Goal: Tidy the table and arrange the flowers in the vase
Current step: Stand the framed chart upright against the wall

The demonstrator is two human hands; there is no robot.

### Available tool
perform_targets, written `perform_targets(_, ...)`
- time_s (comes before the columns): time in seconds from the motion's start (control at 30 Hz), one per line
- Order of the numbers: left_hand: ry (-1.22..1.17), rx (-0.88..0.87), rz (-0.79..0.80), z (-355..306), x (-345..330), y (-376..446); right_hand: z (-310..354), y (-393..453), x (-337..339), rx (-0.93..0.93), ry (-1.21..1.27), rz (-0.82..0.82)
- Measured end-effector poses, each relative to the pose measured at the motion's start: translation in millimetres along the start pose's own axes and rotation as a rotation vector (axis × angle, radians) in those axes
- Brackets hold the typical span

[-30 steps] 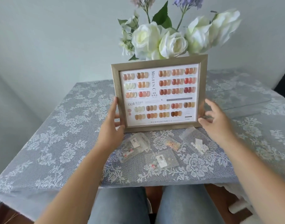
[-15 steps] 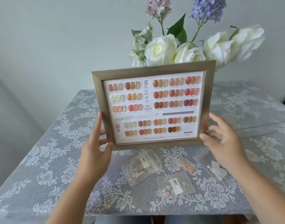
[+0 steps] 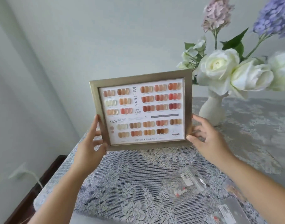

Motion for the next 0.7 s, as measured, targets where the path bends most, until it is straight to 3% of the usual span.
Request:
perform_targets(0.37, 0.039, 0.004, 0.023, 35, 24, 110, -35, 116, -73, -0.098, 0.018, 0.005)
perform_targets(0.7, 0.068, 0.05, 0.012, 55, -7, 214, -56, 197, -92, -0.17, -0.044, -0.084)
Point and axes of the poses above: each hand's wrist, its own y-axis towards the middle knuckle, its own x-axis out of the back of the hand, z = x × y, the point moved 9 cm from there along y, towards the middle knuckle, and after that the axes turned 10 degrees about y, right-handed, at the moved point
